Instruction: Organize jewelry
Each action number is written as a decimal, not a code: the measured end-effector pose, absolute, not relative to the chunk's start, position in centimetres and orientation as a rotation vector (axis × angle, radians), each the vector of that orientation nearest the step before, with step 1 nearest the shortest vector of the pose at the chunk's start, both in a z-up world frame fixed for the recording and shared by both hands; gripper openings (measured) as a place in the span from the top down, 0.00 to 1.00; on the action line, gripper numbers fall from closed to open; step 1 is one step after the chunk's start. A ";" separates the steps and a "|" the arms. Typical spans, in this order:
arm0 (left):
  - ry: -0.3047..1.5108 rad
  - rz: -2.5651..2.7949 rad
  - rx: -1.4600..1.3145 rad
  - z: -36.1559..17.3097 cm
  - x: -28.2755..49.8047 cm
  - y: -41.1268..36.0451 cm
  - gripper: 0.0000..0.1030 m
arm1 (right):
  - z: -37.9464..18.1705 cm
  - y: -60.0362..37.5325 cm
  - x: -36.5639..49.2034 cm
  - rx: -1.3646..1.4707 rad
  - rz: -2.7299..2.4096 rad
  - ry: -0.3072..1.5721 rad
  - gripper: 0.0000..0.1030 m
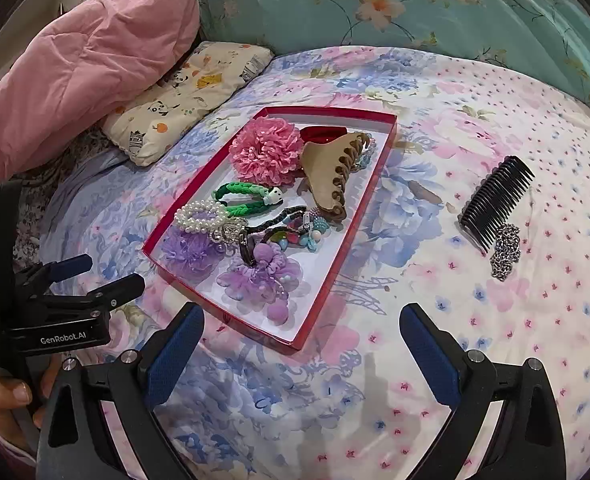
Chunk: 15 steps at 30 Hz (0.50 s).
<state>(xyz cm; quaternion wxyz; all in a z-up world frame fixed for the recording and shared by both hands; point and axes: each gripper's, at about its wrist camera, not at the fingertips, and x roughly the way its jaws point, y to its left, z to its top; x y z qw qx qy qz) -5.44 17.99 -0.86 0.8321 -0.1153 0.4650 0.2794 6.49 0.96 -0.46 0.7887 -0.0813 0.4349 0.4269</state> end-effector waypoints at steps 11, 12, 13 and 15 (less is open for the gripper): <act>0.983 0.587 -0.236 -0.8 -5.2 18.0 0.00 | -0.5 1.1 6.4 -0.180 0.921 0.932 0.03; 0.983 0.587 -0.236 -0.9 -5.2 18.0 0.00 | -0.5 1.1 6.4 -0.180 0.921 0.932 0.03; 0.984 0.586 -0.236 -0.9 -5.2 17.9 0.00 | -0.5 1.1 6.4 -0.180 0.920 0.931 0.03; 0.983 0.591 -0.237 -0.8 -5.3 17.9 0.00 | -0.4 1.1 6.4 -0.179 0.921 0.927 0.03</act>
